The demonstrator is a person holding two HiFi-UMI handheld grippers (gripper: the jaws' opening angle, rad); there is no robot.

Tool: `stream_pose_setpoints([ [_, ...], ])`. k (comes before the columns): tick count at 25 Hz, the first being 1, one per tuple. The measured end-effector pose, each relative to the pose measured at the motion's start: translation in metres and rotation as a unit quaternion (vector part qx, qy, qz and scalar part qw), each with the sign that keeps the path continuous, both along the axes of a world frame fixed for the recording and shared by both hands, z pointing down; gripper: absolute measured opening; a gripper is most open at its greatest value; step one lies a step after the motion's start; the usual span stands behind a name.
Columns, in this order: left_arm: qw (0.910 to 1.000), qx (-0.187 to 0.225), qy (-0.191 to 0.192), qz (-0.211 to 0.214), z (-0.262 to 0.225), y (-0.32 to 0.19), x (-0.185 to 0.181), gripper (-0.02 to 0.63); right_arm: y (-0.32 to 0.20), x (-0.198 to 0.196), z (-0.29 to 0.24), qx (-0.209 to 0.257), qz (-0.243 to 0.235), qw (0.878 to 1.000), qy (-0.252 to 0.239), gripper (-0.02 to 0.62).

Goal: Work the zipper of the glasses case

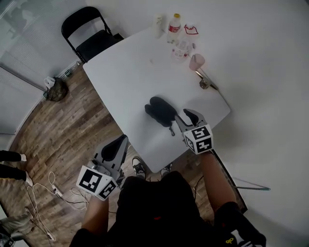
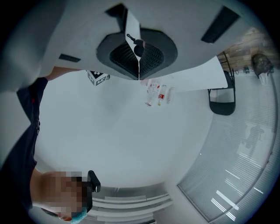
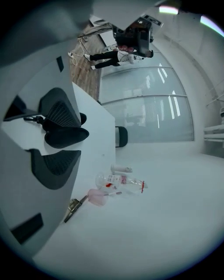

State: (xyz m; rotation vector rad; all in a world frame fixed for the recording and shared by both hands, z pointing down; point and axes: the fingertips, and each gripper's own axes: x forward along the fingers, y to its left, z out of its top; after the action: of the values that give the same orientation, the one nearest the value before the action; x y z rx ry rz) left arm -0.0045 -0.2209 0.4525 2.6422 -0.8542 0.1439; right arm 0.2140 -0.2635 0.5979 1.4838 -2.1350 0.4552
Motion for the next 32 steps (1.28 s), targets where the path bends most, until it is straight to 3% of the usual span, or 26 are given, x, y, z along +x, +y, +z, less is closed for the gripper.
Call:
stream_pose_setpoints([
  [4, 0.9996, -0.017, -0.023, -0.010, 0.020, 0.006, 0.004, 0.023, -0.018, 0.001, 0.055, -0.045, -0.031, 0.998, 0.024, 0.173],
  [9, 0.9989, -0.027, -0.031, -0.022, 0.032, 0.006, 0.001, 0.024, -0.035, -0.001, 0.091, -0.062, -0.056, 0.995, 0.052, 0.173],
  [14, 0.9985, -0.037, -0.030, -0.025, 0.039, 0.000, 0.003, 0.023, -0.044, -0.001, 0.125, -0.101, -0.059, 0.992, 0.045, 0.173],
  [15, 0.9984, -0.041, -0.026, -0.028, 0.040, -0.001, 0.002, 0.023, -0.046, 0.001, 0.127, -0.105, -0.050, 0.992, 0.040, 0.162],
  [17, 0.9982, -0.043, -0.022, -0.034, 0.041, -0.003, 0.001, 0.023, -0.047, 0.005, 0.128, -0.103, -0.030, 0.994, 0.032, 0.071],
  [20, 0.9981, -0.044, -0.023, -0.037, 0.044, -0.003, 0.005, 0.023, -0.044, 0.008, 0.128, -0.102, -0.015, 0.995, 0.015, 0.064],
  [23, 0.9982, -0.046, -0.005, -0.037, 0.041, -0.007, 0.013, 0.025, -0.040, 0.012, 0.122, -0.096, -0.006, 0.995, -0.026, 0.060],
  [27, 0.9988, -0.040, 0.022, -0.014, 0.029, -0.003, 0.021, 0.025, -0.032, 0.010, 0.091, -0.083, 0.011, 0.989, -0.122, 0.058],
  [32, 0.9974, -0.035, 0.061, 0.016, 0.012, 0.005, 0.025, 0.033, -0.019, 0.003, 0.027, -0.060, 0.024, 0.962, -0.266, 0.058],
])
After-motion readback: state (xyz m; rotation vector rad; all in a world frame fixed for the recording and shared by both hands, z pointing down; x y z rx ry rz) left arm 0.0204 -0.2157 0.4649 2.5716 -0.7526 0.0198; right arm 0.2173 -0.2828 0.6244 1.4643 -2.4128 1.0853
